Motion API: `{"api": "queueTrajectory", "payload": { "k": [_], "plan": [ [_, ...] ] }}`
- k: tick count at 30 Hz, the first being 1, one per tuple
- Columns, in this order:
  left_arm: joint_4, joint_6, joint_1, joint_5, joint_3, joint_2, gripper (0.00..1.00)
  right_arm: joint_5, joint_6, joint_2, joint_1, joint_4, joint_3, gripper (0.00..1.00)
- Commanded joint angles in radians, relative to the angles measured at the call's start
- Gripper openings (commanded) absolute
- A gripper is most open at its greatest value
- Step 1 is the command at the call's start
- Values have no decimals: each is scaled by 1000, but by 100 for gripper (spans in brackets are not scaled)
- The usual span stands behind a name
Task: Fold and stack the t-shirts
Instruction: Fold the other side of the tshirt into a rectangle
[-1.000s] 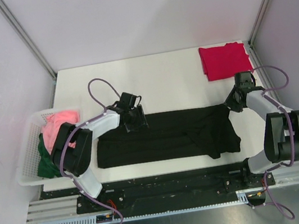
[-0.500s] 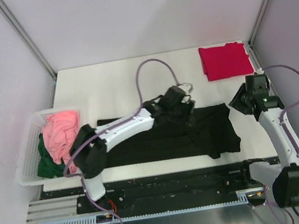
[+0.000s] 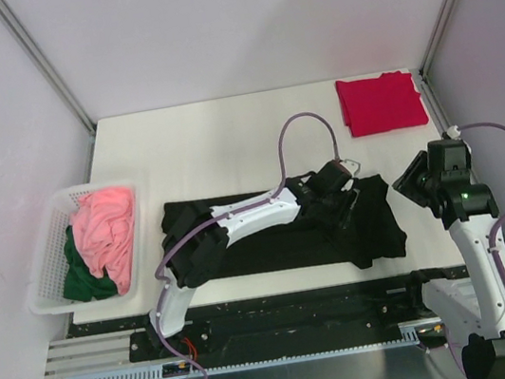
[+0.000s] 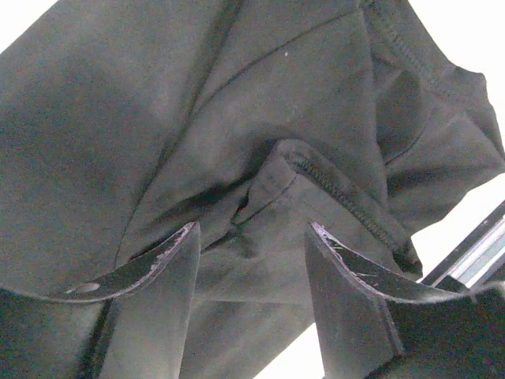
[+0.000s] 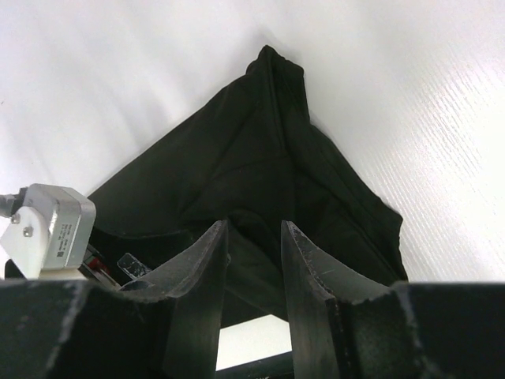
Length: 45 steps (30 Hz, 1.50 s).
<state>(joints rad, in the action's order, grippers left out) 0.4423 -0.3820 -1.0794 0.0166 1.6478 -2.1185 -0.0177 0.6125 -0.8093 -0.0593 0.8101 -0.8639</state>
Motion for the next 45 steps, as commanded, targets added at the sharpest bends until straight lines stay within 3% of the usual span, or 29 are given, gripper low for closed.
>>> {"api": "queueTrajectory", "payload": {
  "k": [1,19,22,28,31,35,45],
  "plan": [
    [0,28,-16,-78,72,3,60,6,2,24,-2,25,12,38],
    [19,21,-52,-168,178,-94,56,44,-9,32,7,31,19,38],
    [20,8,-55,-187,174,-92,49,40,-12,37,8,32,23,38],
    [19,-12,-60,-244,144,-55,17,42,-10,27,20,18,49,38],
    [19,-24,-59,-280,109,-17,7,37,-7,15,37,4,66,38],
    [18,-47,-57,-334,30,48,3,34,4,-12,94,-14,92,38],
    [-1,-126,-46,-349,-142,158,2,-96,131,-44,378,-39,194,37]
  ]
}}
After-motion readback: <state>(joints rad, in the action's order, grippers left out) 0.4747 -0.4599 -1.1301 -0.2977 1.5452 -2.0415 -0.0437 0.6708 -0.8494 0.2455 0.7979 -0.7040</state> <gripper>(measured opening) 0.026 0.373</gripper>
